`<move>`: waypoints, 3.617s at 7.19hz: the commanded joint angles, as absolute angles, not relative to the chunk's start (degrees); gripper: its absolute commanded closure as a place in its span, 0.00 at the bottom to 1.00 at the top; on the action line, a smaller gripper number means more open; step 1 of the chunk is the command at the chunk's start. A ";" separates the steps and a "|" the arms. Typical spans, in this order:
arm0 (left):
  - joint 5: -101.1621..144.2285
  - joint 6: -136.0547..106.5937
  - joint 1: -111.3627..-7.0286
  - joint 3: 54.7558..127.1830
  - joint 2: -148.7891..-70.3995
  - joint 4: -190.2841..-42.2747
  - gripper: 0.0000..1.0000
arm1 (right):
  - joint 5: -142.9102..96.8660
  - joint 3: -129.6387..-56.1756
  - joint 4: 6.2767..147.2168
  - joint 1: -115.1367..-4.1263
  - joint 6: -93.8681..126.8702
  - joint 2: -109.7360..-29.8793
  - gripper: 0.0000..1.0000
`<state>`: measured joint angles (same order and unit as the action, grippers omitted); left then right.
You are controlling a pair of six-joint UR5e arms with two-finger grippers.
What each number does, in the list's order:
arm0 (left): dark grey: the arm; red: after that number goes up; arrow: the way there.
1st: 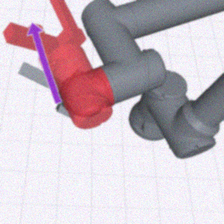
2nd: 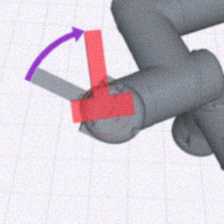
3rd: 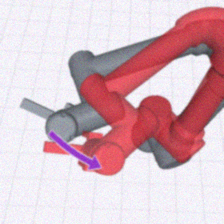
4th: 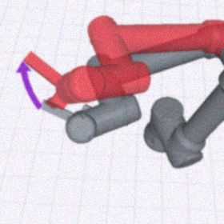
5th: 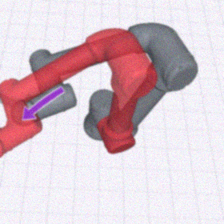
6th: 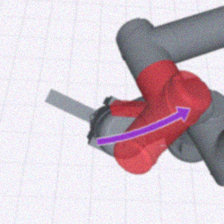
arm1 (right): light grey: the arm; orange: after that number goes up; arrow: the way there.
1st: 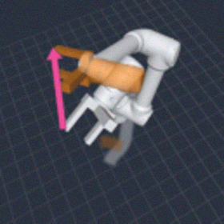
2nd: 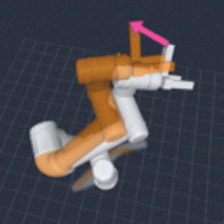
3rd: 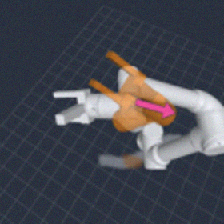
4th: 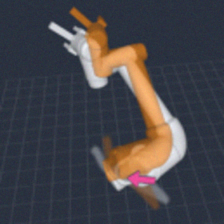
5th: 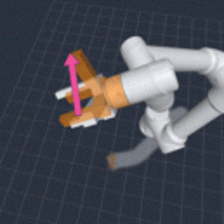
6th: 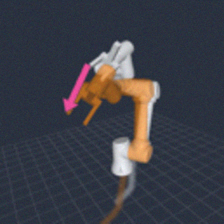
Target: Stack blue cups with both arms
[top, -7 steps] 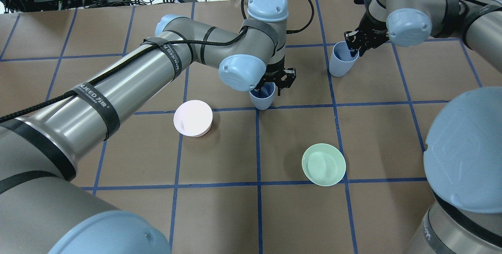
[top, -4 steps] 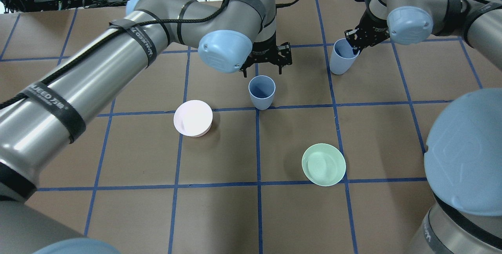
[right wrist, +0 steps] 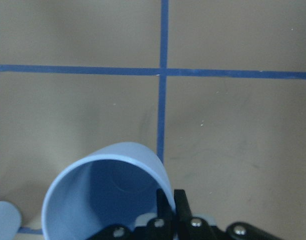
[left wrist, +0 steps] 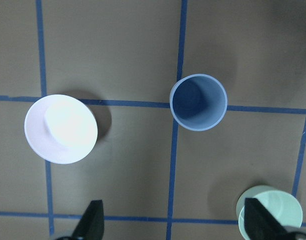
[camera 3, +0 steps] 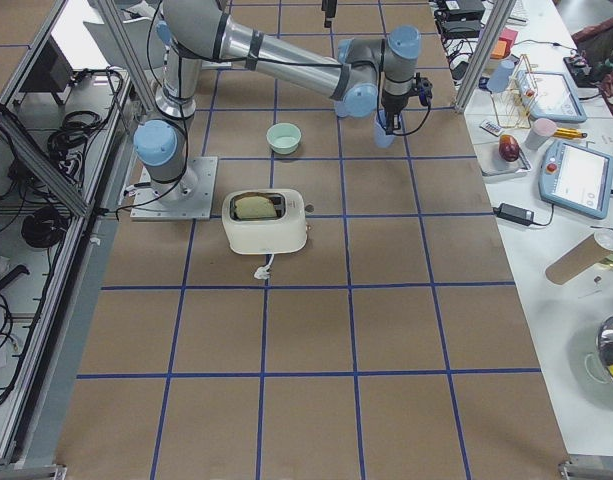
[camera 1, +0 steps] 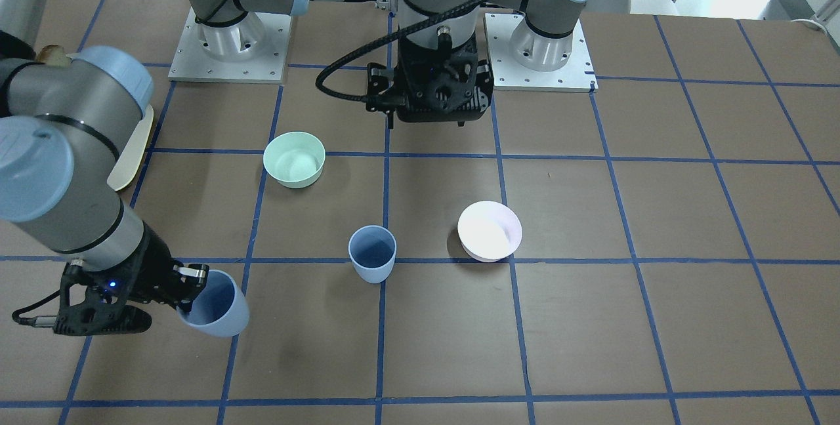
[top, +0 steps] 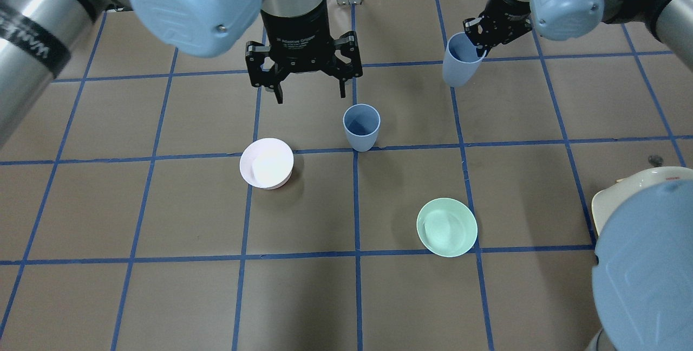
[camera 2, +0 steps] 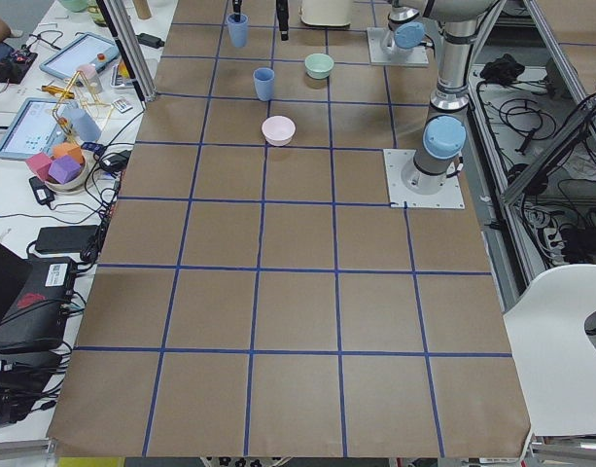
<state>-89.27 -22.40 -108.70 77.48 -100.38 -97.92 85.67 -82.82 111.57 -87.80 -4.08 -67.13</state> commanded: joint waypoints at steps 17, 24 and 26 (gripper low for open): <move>-88.42 -1.93 -89.74 89.12 -88.59 -87.37 0.00 | 86.22 -86.75 110.13 -105.56 20.30 -70.05 0.47; -88.51 -1.93 -89.38 89.12 -88.33 -87.36 0.00 | 89.82 -77.69 90.30 -89.42 -5.04 -79.68 0.00; -88.51 -1.93 -89.38 89.12 -88.24 -87.36 0.00 | 89.30 -83.11 91.39 -86.04 -8.62 -84.70 0.00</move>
